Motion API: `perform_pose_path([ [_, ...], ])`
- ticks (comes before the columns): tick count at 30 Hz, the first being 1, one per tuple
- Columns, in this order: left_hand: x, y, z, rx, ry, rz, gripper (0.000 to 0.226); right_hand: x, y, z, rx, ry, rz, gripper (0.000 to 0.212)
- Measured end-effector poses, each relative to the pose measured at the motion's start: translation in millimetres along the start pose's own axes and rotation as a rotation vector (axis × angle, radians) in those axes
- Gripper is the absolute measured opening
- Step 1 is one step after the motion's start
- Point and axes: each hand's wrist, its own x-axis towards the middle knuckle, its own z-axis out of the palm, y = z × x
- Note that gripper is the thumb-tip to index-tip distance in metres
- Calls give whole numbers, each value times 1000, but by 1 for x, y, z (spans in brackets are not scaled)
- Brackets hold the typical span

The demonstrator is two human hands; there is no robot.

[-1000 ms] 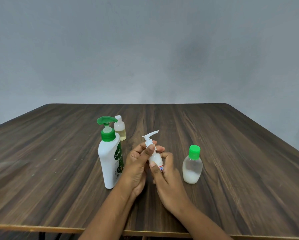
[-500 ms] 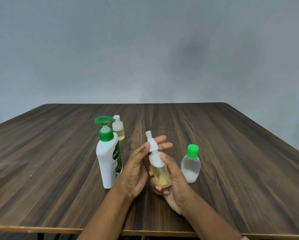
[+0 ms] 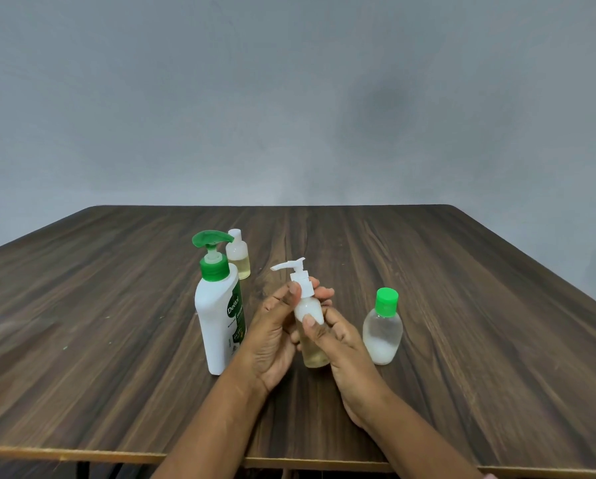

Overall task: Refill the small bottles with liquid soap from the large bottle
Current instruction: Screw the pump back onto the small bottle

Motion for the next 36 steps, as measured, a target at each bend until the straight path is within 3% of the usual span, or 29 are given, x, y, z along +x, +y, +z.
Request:
perform_pose_path([
  [5,-3,3,-2,4,-41,0,50,0,0,-2,-8,-69,50,31],
  [8,-2,3,-4,52,-62,3,36,0,0,-5,49,-104,86,32],
  [12,0,0,-4,116,7,6,24,1,1,-4,107,-91,85,36],
  [16,1,-5,5,219,132,60,26,7,12,-1,14,67,12,30],
  [20,1,-9,3,308,209,126,25,19,28,-4,-234,302,-54,15],
  [22,3,-11,0,343,306,143,22,27,31,-4,-341,384,-81,20],
  [36,14,-20,-12,368,499,67,40,100,54,16,-499,615,-166,22],
])
